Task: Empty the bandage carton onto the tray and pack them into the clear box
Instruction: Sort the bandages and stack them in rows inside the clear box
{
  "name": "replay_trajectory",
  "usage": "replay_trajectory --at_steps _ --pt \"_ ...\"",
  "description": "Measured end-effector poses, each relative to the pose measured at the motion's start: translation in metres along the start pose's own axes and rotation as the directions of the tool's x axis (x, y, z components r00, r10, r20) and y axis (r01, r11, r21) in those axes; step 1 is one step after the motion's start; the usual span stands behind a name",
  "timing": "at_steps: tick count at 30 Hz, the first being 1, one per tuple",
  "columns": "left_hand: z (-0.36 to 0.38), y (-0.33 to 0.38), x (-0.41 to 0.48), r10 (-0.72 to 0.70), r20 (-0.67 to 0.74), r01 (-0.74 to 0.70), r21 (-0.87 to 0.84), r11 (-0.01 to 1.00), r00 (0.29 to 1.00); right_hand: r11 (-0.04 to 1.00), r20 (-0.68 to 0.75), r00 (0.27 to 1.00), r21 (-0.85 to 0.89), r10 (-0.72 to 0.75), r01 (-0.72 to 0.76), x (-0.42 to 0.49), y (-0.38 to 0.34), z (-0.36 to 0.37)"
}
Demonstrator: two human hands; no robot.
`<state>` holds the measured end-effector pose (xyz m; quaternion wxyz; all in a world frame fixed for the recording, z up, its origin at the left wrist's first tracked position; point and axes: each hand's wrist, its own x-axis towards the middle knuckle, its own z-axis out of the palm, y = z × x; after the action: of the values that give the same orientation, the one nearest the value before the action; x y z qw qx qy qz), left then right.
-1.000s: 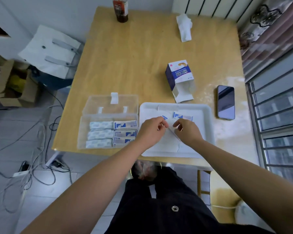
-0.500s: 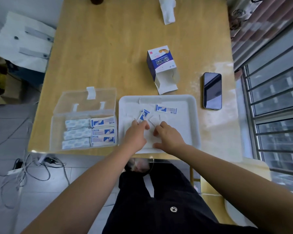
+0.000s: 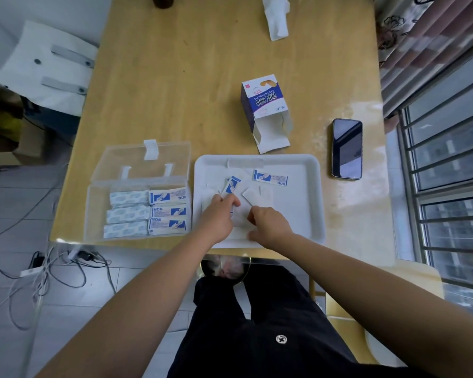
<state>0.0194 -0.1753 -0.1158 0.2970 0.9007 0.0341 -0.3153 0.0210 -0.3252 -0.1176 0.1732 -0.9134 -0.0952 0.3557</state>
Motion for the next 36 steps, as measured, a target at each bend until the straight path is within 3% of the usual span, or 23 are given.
replay_trajectory --at_steps 5,11,14,17,19,21,22,24,29,33,36 --pt "-0.002 -0.001 0.0 -0.017 -0.016 0.016 -0.037 0.999 1.0 0.997 -0.08 0.994 -0.031 -0.07 0.068 -0.001 -0.005 0.002" --pt "-0.003 -0.004 0.002 -0.025 -0.003 0.025 -0.079 0.997 1.0 0.976 -0.019 1.0 0.217 -0.009 0.013 -0.001 -0.003 -0.003" --pt "-0.006 0.002 0.006 -0.115 -0.09 0.093 -0.221 0.971 0.989 0.91 -0.165 0.983 0.414 0.074 0.001 -0.003 0.003 -0.015" --pt "-0.014 0.018 0.005 -0.232 -0.219 0.144 -0.356 0.923 0.948 0.873 -0.348 0.928 0.485 0.135 0.054 -0.005 0.007 -0.031" --pt "-0.02 0.033 0.003 -0.303 -0.036 0.226 -0.586 0.779 0.952 0.869 -0.407 0.904 0.486 0.134 0.09 -0.005 0.005 -0.037" --pt "-0.025 0.049 0.0 -0.233 0.241 0.333 -0.752 0.569 0.942 0.88 -0.432 0.896 0.459 0.102 0.121 -0.004 0.001 -0.038" --pt "-0.024 0.055 0.0 -0.169 0.297 0.342 -0.812 0.472 0.94 0.89 -0.426 0.901 0.437 0.076 0.132 -0.002 -0.001 -0.036" --pt "-0.021 0.061 0.001 -0.139 0.276 0.309 -0.867 0.391 0.951 0.895 -0.38 0.925 0.42 0.02 0.152 0.001 -0.003 -0.032" --pt "-0.017 0.048 0.012 -0.317 0.172 0.295 -0.868 0.399 0.933 0.776 -0.259 0.962 0.588 -0.087 0.228 -0.003 0.007 -0.03" --pt "-0.017 0.044 0.007 -0.275 0.186 0.294 -0.853 0.431 0.943 0.682 -0.255 0.959 0.724 0.127 0.102 0.0 0.009 -0.032" --pt "-0.017 0.044 0.007 -0.263 0.185 0.292 -0.838 0.46 0.947 0.597 -0.099 0.971 0.801 0.217 -0.052 0.005 0.008 -0.034"
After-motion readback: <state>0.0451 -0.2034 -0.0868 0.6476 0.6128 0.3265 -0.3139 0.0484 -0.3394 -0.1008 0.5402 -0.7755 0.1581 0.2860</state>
